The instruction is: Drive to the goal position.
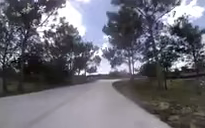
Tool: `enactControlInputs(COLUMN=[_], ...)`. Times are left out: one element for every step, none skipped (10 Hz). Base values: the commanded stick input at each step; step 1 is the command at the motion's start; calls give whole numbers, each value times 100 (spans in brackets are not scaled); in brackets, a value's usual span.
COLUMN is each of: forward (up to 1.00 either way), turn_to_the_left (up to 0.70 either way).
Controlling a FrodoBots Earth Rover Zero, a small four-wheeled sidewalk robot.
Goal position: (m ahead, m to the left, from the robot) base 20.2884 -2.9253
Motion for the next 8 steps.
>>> enactControlInputs(forward=[85,85,85,85,85,85,85,85], turn_to_the_left=[0,0,0,0,0,0,0,0])
